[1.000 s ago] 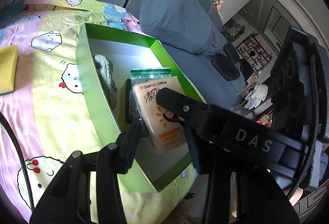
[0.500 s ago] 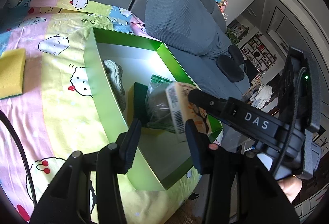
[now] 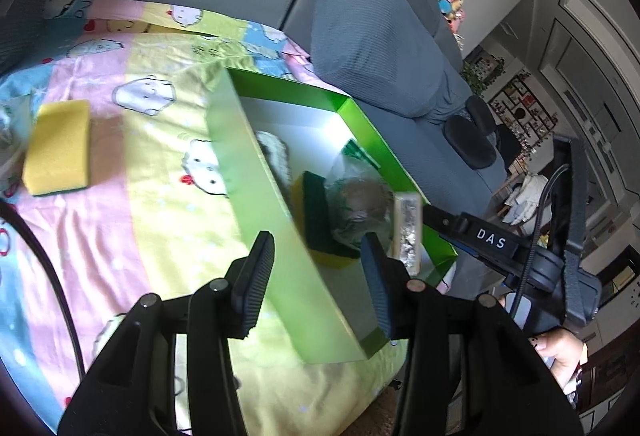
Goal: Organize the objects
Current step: 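Lower the tissue pack into the box and open the right gripper, then withdraw the right gripper from the box toward the clear plastic bag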
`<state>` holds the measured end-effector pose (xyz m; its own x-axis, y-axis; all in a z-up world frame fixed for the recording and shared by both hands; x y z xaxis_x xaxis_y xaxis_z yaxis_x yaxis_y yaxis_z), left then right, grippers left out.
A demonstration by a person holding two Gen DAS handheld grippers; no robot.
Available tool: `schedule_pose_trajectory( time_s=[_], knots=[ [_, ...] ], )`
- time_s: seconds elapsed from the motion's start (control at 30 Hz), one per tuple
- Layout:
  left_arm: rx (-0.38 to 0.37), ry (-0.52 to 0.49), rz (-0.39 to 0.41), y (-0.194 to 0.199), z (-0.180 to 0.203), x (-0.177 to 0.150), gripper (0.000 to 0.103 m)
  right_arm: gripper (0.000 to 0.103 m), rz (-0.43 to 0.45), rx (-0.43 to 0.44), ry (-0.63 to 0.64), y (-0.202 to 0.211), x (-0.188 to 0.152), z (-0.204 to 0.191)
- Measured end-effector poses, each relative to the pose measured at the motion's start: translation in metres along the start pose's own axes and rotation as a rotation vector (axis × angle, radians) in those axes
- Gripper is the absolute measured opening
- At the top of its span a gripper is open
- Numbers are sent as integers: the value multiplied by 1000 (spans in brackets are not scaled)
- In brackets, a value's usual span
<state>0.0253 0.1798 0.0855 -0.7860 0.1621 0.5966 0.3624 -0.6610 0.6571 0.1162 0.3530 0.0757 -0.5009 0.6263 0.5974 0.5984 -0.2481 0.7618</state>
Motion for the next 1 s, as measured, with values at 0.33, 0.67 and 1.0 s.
schedule_pose_trajectory(
  time_s=[0.33, 0.67, 1.0],
  knots=[
    [192, 45, -24, 20, -51, 6, 46, 43, -107, 2, 2, -30, -9, -9],
    [307, 220, 50, 67, -117, 15, 51, 44, 9, 136, -12, 2, -6, -30],
    [460, 427, 56, 91, -191, 9, 71, 73, -10, 391, 137, 11, -29, -118]
  ],
)
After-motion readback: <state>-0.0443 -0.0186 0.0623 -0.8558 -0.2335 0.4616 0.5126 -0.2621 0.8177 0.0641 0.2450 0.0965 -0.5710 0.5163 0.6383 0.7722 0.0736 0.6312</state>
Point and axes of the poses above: each gripper's, at about its wrist camera, not at the fingertips, and y roughly against the way its jaws point, z to its right, x to its top, the point moved 2 cm from there along -y, roughly the way its jaws point, and after that the axes turned 9 degrees about x, right-handed, at the moved point
